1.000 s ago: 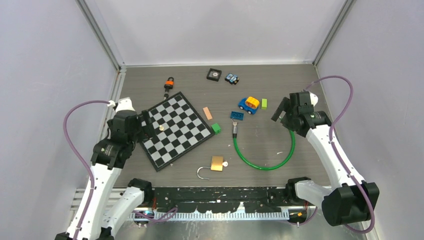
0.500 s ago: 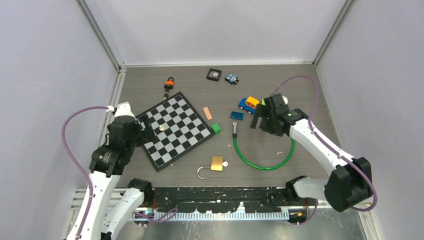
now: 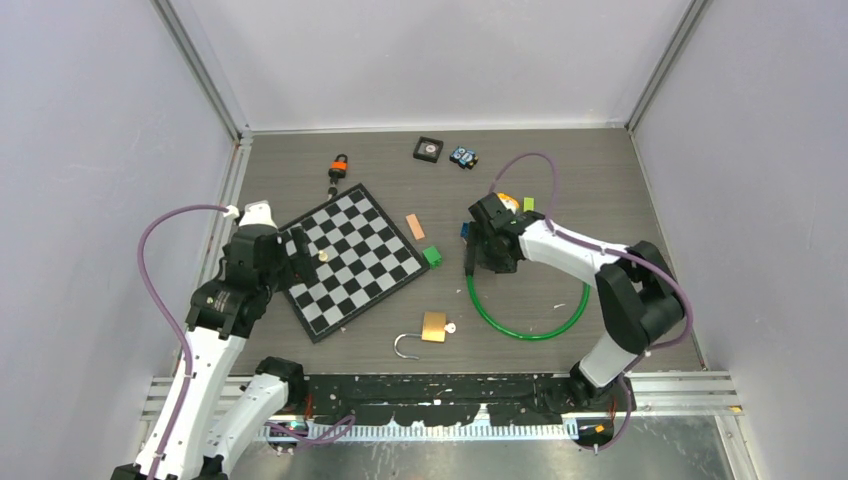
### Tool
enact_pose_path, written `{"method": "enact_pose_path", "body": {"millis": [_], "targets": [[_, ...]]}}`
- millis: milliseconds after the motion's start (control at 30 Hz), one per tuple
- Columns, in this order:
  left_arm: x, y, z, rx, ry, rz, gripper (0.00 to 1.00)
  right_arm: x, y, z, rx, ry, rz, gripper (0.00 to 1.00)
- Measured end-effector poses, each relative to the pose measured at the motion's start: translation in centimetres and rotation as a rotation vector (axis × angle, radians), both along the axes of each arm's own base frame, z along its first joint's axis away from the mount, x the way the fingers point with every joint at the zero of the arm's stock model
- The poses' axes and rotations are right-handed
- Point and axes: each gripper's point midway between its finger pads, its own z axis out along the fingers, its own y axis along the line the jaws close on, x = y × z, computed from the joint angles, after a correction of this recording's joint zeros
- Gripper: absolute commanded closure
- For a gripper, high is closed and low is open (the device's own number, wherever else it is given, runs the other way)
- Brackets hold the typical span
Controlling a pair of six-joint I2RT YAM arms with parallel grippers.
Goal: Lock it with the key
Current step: Pick up the lock from the center of the board.
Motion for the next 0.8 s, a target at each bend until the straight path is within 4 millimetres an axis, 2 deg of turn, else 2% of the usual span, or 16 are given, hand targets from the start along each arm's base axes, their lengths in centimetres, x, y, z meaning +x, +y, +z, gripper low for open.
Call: {"method": "enact_pose_path", "body": {"millis": [200, 300, 633, 800], "targets": [[0.0, -0.1, 0.0, -0.002, 0.002, -0.009, 0.02, 0.6, 1.5, -2.1, -0.03, 0.03, 0.029, 0.34], [0.0, -0.2, 0.0, -0.006, 0.003, -0.015, 0.02, 0.8, 1.7, -2.6, -0.045, 0.031, 0.031, 0.36], [0.0, -0.3, -0.1, -0.007, 0.004, -0.015, 0.02, 2.4, 2.4, -3.1, -0.079, 0.013, 0.031, 0.44], [0.0, -0.3, -0.1, -0.008, 0.005, -0.017, 0.02, 2.4, 2.8, -3.2, -0.119, 0.004, 0.049, 0.48]]}}
